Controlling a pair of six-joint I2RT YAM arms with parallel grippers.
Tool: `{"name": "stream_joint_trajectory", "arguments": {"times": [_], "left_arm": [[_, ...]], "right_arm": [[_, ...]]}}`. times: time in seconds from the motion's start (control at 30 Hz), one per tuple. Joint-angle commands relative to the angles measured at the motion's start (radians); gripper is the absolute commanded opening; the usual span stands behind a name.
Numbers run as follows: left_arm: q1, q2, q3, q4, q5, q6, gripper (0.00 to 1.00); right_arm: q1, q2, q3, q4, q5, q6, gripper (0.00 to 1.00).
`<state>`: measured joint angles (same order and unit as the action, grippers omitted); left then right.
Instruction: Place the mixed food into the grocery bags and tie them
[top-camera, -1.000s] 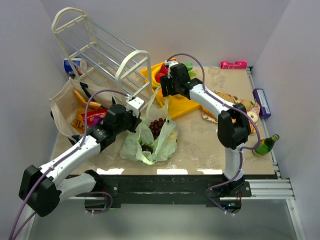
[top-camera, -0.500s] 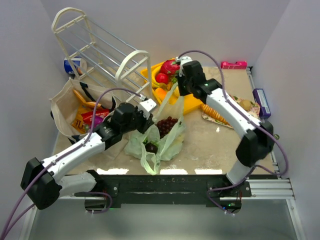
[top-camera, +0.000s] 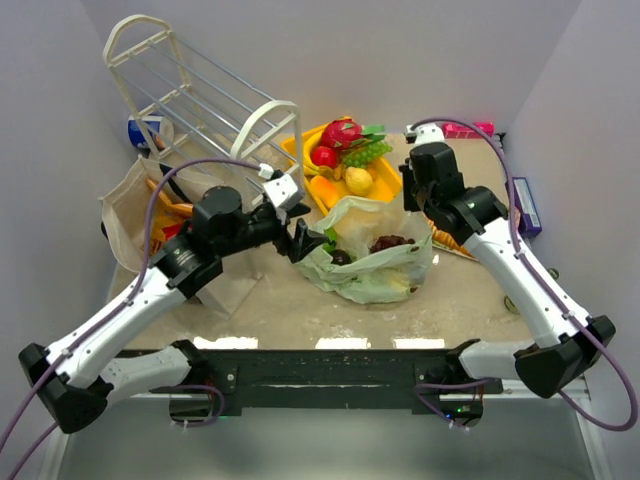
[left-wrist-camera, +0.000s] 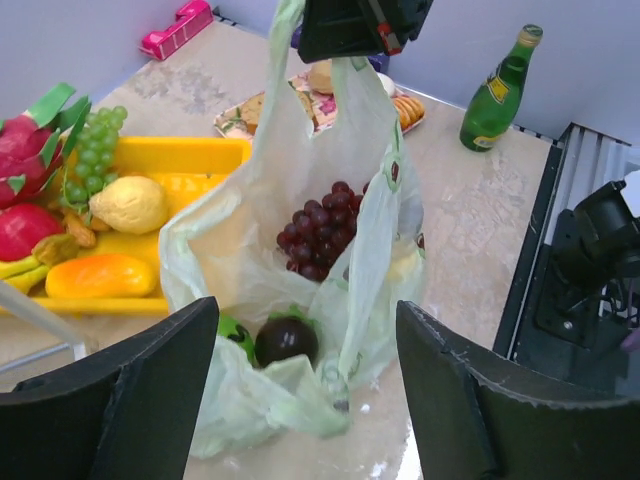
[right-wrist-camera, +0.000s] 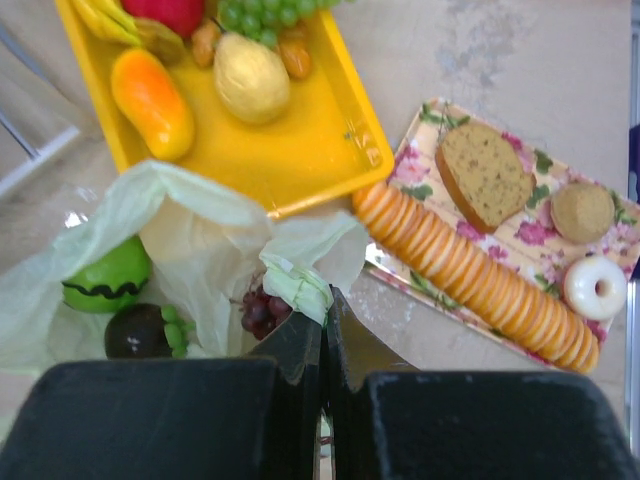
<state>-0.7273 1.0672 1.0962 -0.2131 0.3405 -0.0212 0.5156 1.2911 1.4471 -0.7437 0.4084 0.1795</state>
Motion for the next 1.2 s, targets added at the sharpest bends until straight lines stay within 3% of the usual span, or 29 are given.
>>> {"name": "stream_joint_trajectory", "arguments": {"times": [0.0, 0.07, 0.23, 0.5, 0.7, 0.8, 0.83, 0.9, 0.93, 1.1, 1.17], "left_arm": [[-0.003, -0.154, -0.044, -0.137, -0.141, -0.109, 0.79], [-0.003, -0.217, -0.070, -0.180, -0.248, -0.225, 0.82], [-0.003, -0.302, -0.223, -0.044, -0.193, -0.457, 0.85], [-0.003, -0.198, -0.311, 0.184, -0.124, -0.605, 0.86], [-0.004, -0.090, -0.303, 0.302, -0.129, -0.657, 0.79], [-0.003, -0.053, -0.306, 0.336, -0.144, -0.675, 0.69], [-0.004, -0.038, -0.308, 0.366, -0.133, -0.681, 0.58], [-0.004, -0.012, -0.306, 0.388, -0.124, -0.692, 0.44], [-0.003, -0.006, -0.303, 0.389, -0.121, -0.694, 0.32], [-0.004, -0.001, -0.257, 0.403, -0.124, -0.683, 0.00], [0.003, -0.004, -0.222, 0.371, -0.149, -0.672, 0.00]], "right_arm": [[-0.003, -0.021, -0.042, -0.019, 0.035, 0.052, 0.00], [-0.003, -0.029, -0.051, -0.016, 0.021, 0.067, 0.00], [-0.005, -0.026, -0.054, -0.009, -0.008, 0.083, 0.00], [-0.003, -0.036, -0.060, -0.011, -0.029, 0.087, 0.00], [-0.005, -0.050, -0.059, -0.006, -0.063, 0.090, 0.00], [-0.003, -0.052, -0.068, 0.001, -0.068, 0.087, 0.00], [-0.003, -0.055, -0.070, 0.003, -0.069, 0.083, 0.00], [-0.003, -0.056, -0.080, 0.007, -0.062, 0.077, 0.00], [-0.005, -0.058, -0.079, 0.006, -0.059, 0.071, 0.00], [-0.003, -0.078, -0.002, -0.042, -0.049, 0.051, 0.00], [-0.003, -0.088, 0.059, -0.069, -0.057, 0.017, 0.00]]}}
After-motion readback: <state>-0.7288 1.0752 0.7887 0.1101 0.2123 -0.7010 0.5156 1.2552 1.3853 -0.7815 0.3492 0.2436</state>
